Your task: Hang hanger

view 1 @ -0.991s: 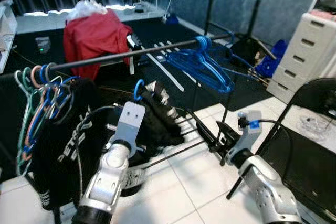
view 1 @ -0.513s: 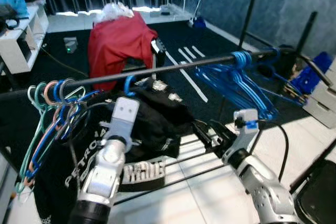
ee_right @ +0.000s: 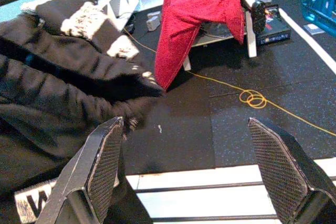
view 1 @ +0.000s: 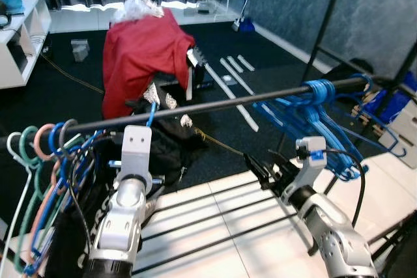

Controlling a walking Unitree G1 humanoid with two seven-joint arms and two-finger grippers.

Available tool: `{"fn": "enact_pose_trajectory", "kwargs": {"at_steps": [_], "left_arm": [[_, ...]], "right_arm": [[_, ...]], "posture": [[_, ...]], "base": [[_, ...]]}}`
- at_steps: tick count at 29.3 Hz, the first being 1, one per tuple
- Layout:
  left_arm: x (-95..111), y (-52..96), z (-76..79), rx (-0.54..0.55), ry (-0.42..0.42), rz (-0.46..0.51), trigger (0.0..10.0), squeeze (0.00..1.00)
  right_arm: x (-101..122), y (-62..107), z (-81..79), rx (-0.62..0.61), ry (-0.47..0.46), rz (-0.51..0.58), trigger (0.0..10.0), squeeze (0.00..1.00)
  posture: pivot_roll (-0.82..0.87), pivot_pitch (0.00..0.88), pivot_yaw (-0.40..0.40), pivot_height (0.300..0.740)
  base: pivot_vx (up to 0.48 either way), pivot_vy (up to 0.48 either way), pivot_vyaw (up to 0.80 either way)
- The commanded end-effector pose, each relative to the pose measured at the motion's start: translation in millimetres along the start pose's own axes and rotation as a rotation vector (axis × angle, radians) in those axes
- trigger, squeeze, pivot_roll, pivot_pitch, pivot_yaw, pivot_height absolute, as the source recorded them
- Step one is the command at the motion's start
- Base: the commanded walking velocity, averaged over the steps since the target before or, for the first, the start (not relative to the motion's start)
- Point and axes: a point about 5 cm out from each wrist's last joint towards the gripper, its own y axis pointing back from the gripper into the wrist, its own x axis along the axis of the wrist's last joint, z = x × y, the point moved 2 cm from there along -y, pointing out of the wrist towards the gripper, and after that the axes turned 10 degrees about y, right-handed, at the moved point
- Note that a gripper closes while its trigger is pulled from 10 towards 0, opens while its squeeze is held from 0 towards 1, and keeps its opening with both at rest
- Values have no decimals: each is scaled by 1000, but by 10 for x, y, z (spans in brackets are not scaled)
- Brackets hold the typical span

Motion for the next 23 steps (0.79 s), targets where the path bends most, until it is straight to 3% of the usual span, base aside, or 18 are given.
{"fn": "enact_pose_trajectory", "kwargs": {"at_steps": [1, 5, 7, 11, 12, 16, 20, 21, 23], "left_arm": [[-53, 32, -112, 58, 20, -28, 10000, 0], [-80, 91, -266, 122, 28, -47, 10000, 0], [-100, 140, -422, 175, 29, -56, 10000, 0], [-153, 180, -477, 172, 29, -89, 10000, 0], [-194, 198, -459, 142, 38, -114, 10000, 1000], [-288, 286, -360, 42, 21, -198, 10000, 1000], [-333, 378, -386, 34, -12, -229, 10000, 1000], [-355, 446, -428, 35, -34, -237, 10000, 59], [-388, 563, -519, 47, -63, -247, 10000, 0]], "right_arm": [[-39, 25, 21, -10, -9, -21, 10000, 0], [-42, 24, 21, -11, -12, -25, 10000, 0], [-43, 22, 20, -11, -15, -27, 10000, 0], [-47, 17, 22, -11, -18, -30, 10000, 0], [-49, 13, 23, -10, -18, -33, 10000, 0], [-50, 12, 25, -12, -18, -36, 10000, 0], [-49, 16, 30, -14, -20, -36, 10000, 0], [-49, 18, 33, -15, -21, -36, 10000, 0], [-49, 20, 36, -15, -24, -38, 10000, 0]], "posture": [[-32, 38, -29, 740], [-29, 43, -27, 740], [-20, 51, -26, 740], [-12, 53, -30, 740], [-12, 53, -30, 740], [-13, 57, -25, 740], [-12, 61, -22, 740], [-11, 63, -22, 740], [-8, 66, -24, 740]], "base": [[0, 0, 0], [0, 0, 0], [0, 0, 0], [0, 0, 0], [0, 0, 0], [0, 0, 0], [0, 0, 0], [0, 0, 0], [0, 0, 0]]}}
